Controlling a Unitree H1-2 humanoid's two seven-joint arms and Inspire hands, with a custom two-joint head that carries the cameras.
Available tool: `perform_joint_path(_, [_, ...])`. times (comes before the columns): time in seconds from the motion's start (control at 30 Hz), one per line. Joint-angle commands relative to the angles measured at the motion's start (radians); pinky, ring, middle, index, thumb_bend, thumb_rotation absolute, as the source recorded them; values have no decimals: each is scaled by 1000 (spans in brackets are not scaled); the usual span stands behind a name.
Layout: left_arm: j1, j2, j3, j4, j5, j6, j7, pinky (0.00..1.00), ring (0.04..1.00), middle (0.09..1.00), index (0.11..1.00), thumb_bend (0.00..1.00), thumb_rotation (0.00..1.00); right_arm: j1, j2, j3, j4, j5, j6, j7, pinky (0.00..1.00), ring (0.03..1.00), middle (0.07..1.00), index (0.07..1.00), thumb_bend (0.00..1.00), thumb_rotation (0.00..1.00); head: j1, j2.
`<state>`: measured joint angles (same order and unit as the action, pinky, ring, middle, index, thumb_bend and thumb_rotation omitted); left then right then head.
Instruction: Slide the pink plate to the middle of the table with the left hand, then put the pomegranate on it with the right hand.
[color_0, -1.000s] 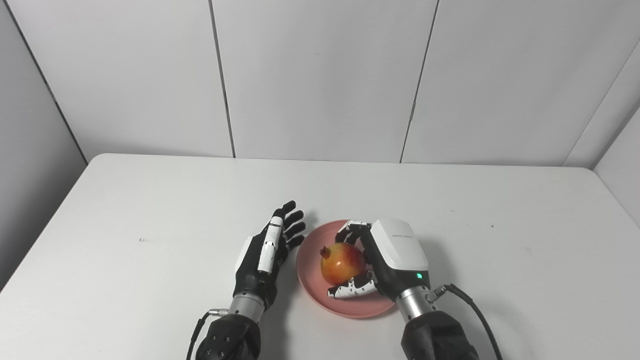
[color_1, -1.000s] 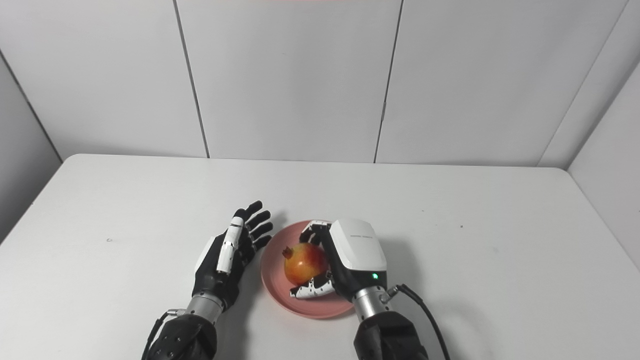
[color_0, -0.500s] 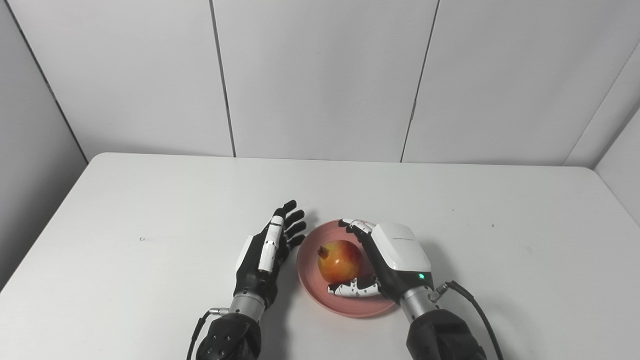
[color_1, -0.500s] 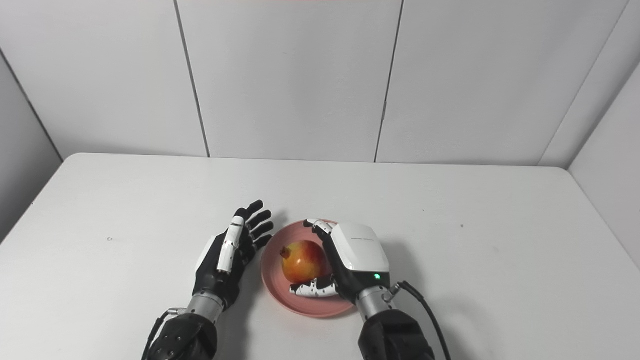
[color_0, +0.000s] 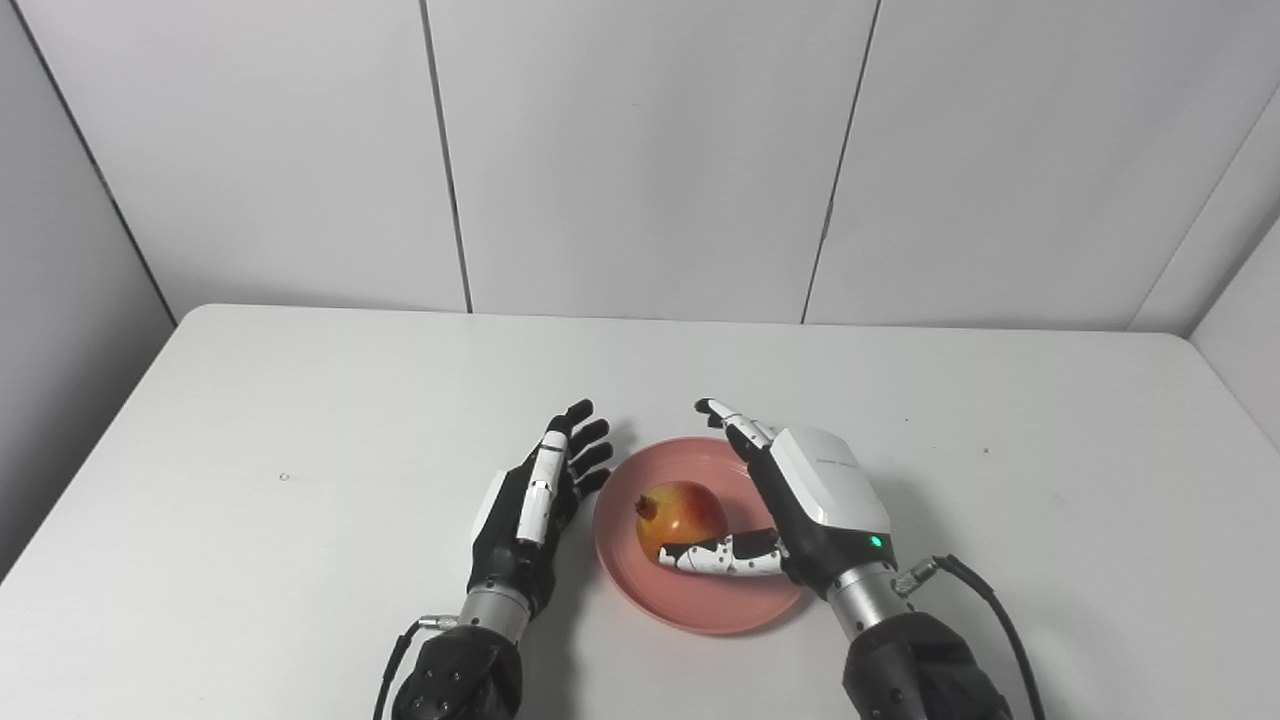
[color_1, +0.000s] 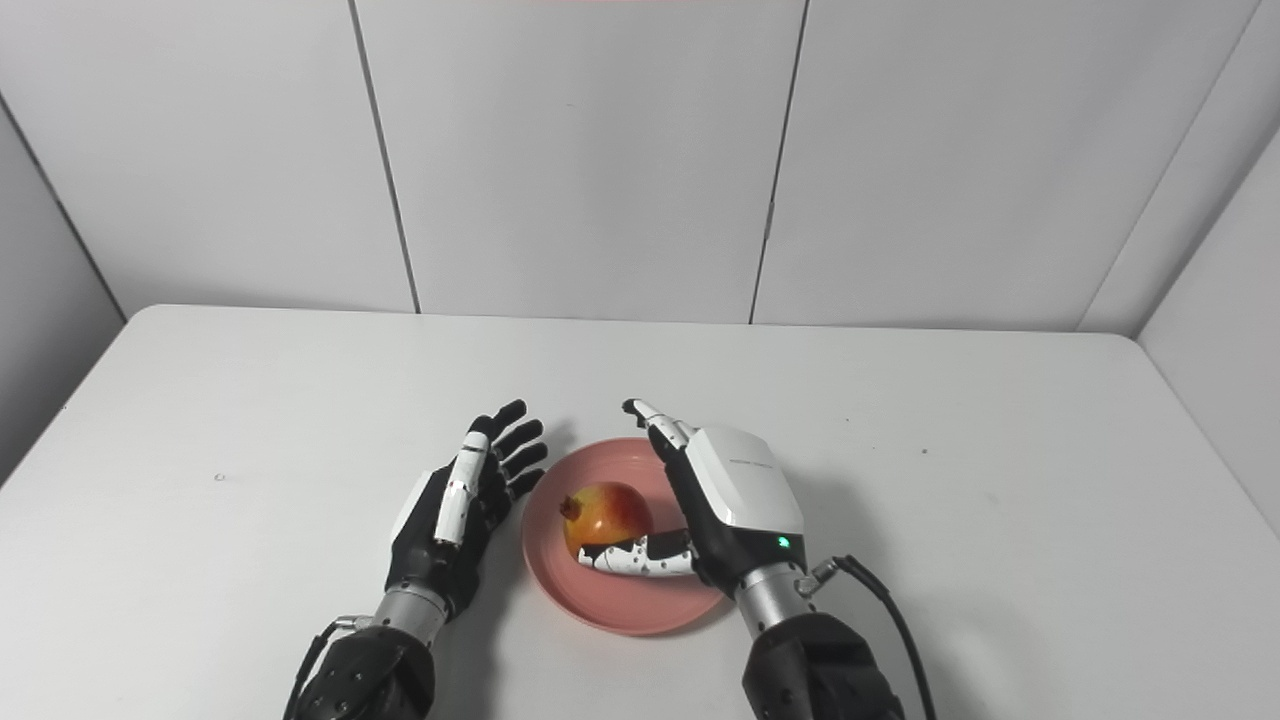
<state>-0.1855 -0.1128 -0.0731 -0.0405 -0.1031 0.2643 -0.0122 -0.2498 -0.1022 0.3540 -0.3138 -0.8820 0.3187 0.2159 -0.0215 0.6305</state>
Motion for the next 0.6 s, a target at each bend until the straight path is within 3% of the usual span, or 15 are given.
perform_joint_path(0.0, [-8,-3,-2,-24,3,1,-5,852,872,885,872,444,1000,-10,3,-20,-64,39,-25,0,712,800,857,889,984,471,0,-2])
perform_joint_path(0.07, [-9,-1,-2,-22,5,1,-5,852,872,885,872,443,1000,-7,5,-33,-92,76,-16,19,723,807,861,888,997,488,-1,-3])
perform_joint_path(0.23, [-10,1,1,-18,8,-4,-3,849,871,884,869,438,1000,2,11,-102,-199,269,83,132,766,841,883,910,1000,524,-2,-6])
perform_joint_path(0.3, [-11,2,3,-18,5,-1,-3,848,869,882,867,443,1000,5,5,-123,-218,314,95,147,809,869,893,922,1000,594,-4,-7])
perform_joint_path(0.43, [-11,-2,10,-23,-3,7,-3,855,871,883,869,443,1000,32,14,-195,-192,421,7,72,796,871,898,916,1000,656,-7,-7])
perform_joint_path(0.57, [-12,-3,12,-29,-3,12,-1,858,872,884,872,447,1000,56,40,-235,-146,451,-72,-34,761,841,883,906,984,846,-13,-8])
